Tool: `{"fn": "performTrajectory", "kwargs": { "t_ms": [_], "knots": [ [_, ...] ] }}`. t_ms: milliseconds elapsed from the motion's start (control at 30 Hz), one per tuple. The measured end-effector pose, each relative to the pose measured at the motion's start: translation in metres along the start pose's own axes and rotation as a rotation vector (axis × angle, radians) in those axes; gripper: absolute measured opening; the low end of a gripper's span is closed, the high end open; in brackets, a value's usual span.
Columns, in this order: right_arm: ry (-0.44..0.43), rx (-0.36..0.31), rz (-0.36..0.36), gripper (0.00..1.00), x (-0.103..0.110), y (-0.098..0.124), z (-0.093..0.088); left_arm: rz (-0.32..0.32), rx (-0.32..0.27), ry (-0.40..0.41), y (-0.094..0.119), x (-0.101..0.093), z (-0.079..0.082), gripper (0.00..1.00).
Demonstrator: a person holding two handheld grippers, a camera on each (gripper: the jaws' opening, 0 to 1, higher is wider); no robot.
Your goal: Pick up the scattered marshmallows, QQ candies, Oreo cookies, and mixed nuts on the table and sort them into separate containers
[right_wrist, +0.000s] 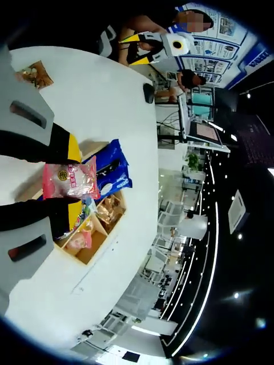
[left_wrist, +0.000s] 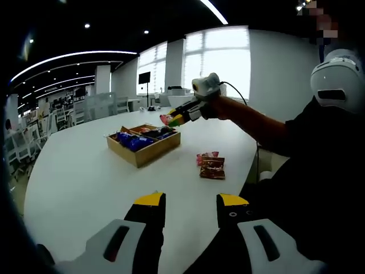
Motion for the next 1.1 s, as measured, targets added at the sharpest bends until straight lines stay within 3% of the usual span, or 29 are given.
{"fn": "performTrajectory", "kwargs": {
  "t_ms": [133, 600, 1100],
  "knots": [
    [-0.003, 0.012, -0.022, 0.19, -0.024, -0.002, 0.002, -0.001, 0.002, 0.000, 0.000, -0.001, -0.001, 0.41],
    [0.005, 0.013, -0.069, 0.19, -0.037, -0.005, 0.022, 0.005, -0.005, 0.014, 0.002, -0.001, -0.004, 0.41],
    [-0.038, 0.067, -0.094, 0.19, -0.064, -0.021, 0.022, -0.003, -0.016, 0.009, 0.004, -0.006, -0.004, 0.41]
  ]
}}
Point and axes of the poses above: the point that each gripper's makers call its tool centre point, and the gripper's own axes: y roughly backward along the fingers, x roughly to its left, z roughly out of its top, the point moved 5 cm from there along y, roughly backward along the fingers, and after that the axes turned 7 degrees about z, right-handed, at the moved point
